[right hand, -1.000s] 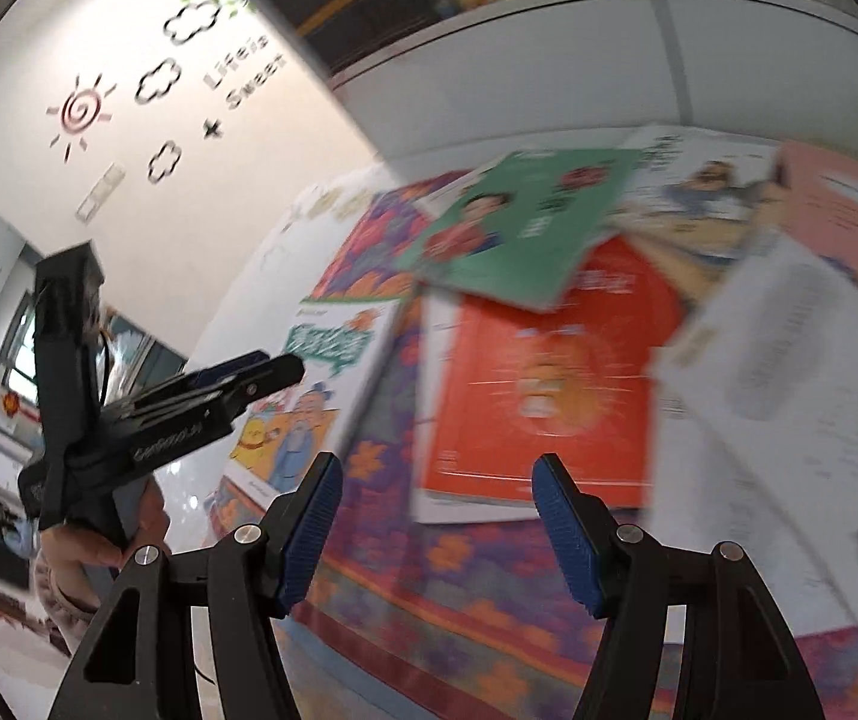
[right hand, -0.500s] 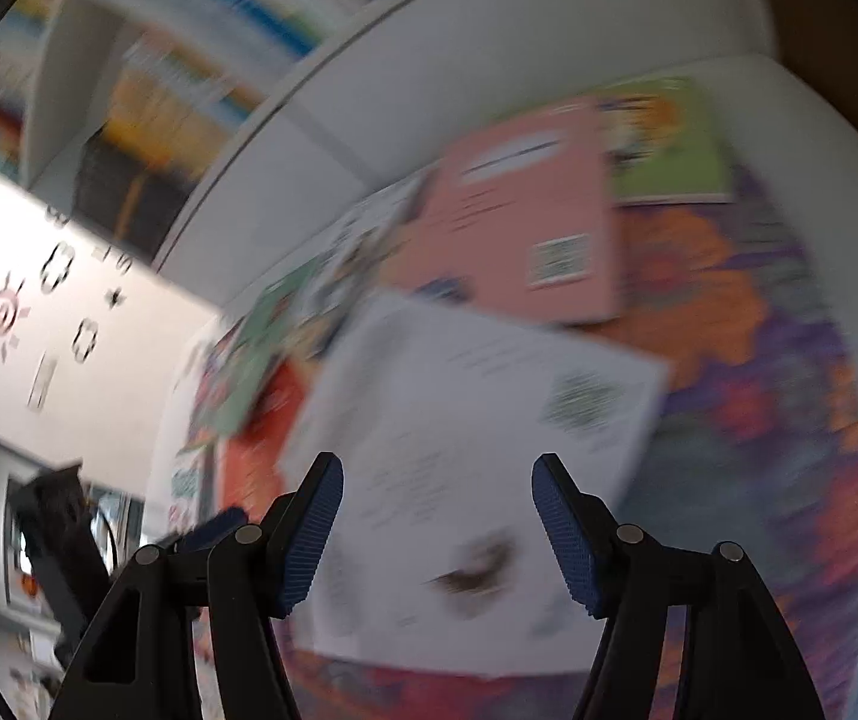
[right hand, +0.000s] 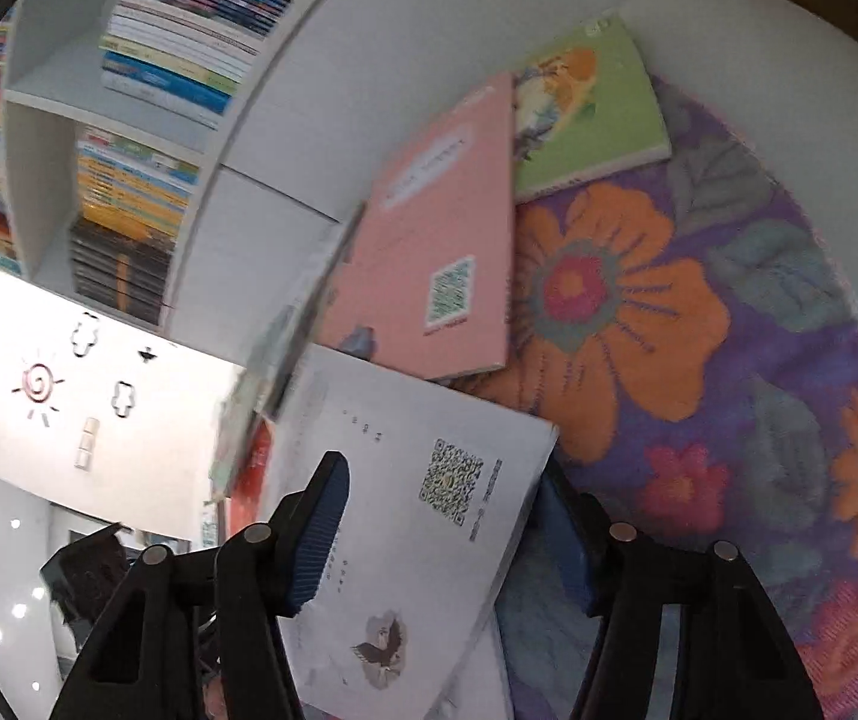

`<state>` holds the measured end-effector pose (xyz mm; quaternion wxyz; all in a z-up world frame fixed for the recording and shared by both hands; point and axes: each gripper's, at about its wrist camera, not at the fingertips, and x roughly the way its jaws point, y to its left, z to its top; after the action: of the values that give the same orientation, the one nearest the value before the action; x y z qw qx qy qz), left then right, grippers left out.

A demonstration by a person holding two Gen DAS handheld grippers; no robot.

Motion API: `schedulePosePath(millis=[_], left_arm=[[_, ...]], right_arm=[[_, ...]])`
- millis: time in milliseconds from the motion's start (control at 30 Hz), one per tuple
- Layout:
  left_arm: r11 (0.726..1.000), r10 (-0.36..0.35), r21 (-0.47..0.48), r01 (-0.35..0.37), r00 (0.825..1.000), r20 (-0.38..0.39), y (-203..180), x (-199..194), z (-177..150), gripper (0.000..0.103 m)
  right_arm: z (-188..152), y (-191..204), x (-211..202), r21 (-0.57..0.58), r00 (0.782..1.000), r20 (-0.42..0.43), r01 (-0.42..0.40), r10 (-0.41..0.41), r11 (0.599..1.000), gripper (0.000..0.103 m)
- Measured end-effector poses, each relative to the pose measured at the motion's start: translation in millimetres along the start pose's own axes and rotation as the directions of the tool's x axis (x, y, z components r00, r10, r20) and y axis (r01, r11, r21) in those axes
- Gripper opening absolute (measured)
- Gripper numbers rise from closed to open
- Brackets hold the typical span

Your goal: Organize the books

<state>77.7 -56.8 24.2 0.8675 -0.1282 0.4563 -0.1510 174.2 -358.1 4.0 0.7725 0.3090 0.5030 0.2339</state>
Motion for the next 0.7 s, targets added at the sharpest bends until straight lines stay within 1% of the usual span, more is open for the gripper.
schedulePosePath(millis=[33,67,100,133,167,200,233,267,300,333,367,400,433,467,500,567,600,633,700], left_arm=[[1.000,-0.005,-0.010,0.005,1.000,-0.004,0.9,0.8,0.6,0.042],[1.000,-0.007,-0.018,0.007,1.000,-0.008,2.0,1.3,1.1,0.042],[1.000,-0.002,-0.015,0.002,1.000,-0.009,1.0,1.7,1.2,0.042],[1.000,0.008,-0.003,-0.008,1.000,-0.009,-1.7,2.3,1.0,0.042],[1.000,0.018,0.008,-0.018,1.000,-0.008,-4.1,3.0,0.6,0.043],[0.999,0.028,0.015,-0.028,1.000,-0.004,-5.9,3.3,-0.2,0.043],[0.999,0.035,0.018,-0.035,0.999,-0.002,-7.2,3.7,-0.4,0.043],[0.999,0.042,0.022,-0.042,0.999,-0.002,-8.5,4.1,-0.4,0.043],[0.999,0.045,0.026,-0.045,0.999,-0.002,-9.2,4.5,-0.1,0.043],[0.999,0.043,0.027,-0.043,0.999,-0.002,-9.0,4.9,0.4,0.043],[0.999,0.037,0.024,-0.037,0.999,-0.002,-7.9,5.0,0.9,0.043],[0.999,0.032,0.020,-0.032,0.999,-0.001,-6.2,4.8,1.5,0.043],[0.999,0.030,0.012,-0.030,1.000,0.002,-4.0,4.0,2.2,0.043],[0.999,0.032,0.003,-0.032,0.999,0.001,-2.4,2.6,2.7,0.043],[0.999,0.046,-0.006,-0.046,0.999,-0.006,-1.2,0.1,3.6,0.043],[0.998,0.067,-0.019,-0.067,0.998,-0.012,1.2,-8.9,5.5,0.043],[0.997,0.069,-0.034,-0.069,0.998,-0.011,5.0,-17.1,6.1,0.043],[0.997,0.065,-0.050,-0.066,0.998,-0.008,9.1,-24.4,5.7,0.043],[0.995,0.045,-0.087,-0.044,0.999,0.014,21.5,-44.8,1.6,0.043]], right_arm=[[-0.3,1.3,-5.4,-0.004,0.999,0.014,-0.031,0.031,1.000,0.056],[-1.1,2.0,-12.0,-0.006,0.998,0.028,-0.059,0.060,0.998,0.048],[-1.1,6.1,-22.5,-0.022,0.991,0.056,-0.117,0.119,0.993,0.037],[-1.6,10.8,-27.8,-0.042,0.986,0.066,-0.154,0.156,0.987,0.035],[-2.5,19.4,-32.8,-0.074,0.983,0.065,-0.170,0.175,0.983,0.035],[-3.3,28.0,-34.6,-0.107,0.985,0.057,-0.153,0.160,0.982,0.035],[-6.0,37.3,-34.0,-0.145,0.990,0.061,-0.117,0.127,0.982,0.035],[-7.8,40.1,-30.8,-0.154,0.991,0.063,-0.110,0.120,0.982,0.035],[-10.4,40.0,-23.4,-0.147,0.990,0.046,-0.124,0.132,0.981,0.034],[-13.7,37.4,-10.9,-0.114,0.988,0.006,-0.155,0.157,0.981,0.033],[-16.7,33.5,-2.7,-0.086,0.987,-0.014,-0.163,0.162,0.983,0.023],[-19.7,31.9,6.5,-0.064,0.987,-0.030,-0.161,0.159,0.985,0.018],[-21.8,31.7,11.8,-0.053,0.987,-0.029,-0.157,0.156,0.986,0.016],[-21.9,29.9,10.6,-0.040,0.987,-0.008,-0.160,0.160,0.986,0.013],[-22.0,30.8,9.2,-0.016,0.983,0.008,-0.181,0.181,0.983,0.009],[-21.9,38.1,-2.2,0.005,0.971,0.022,-0.238,0.238,0.971,0.005],[-21.0,46.2,-10.1,-0.018,0.975,0.032,-0.221,0.222,0.975,0.005],[-20.4,60.7,-18.6,-0.069,0.982,0.048,-0.177,0.181,0.982,0.005],[-21.4,90.8,-39.9,-0.177,0.988,0.089,-0.111,0.128,0.978,0.005]])
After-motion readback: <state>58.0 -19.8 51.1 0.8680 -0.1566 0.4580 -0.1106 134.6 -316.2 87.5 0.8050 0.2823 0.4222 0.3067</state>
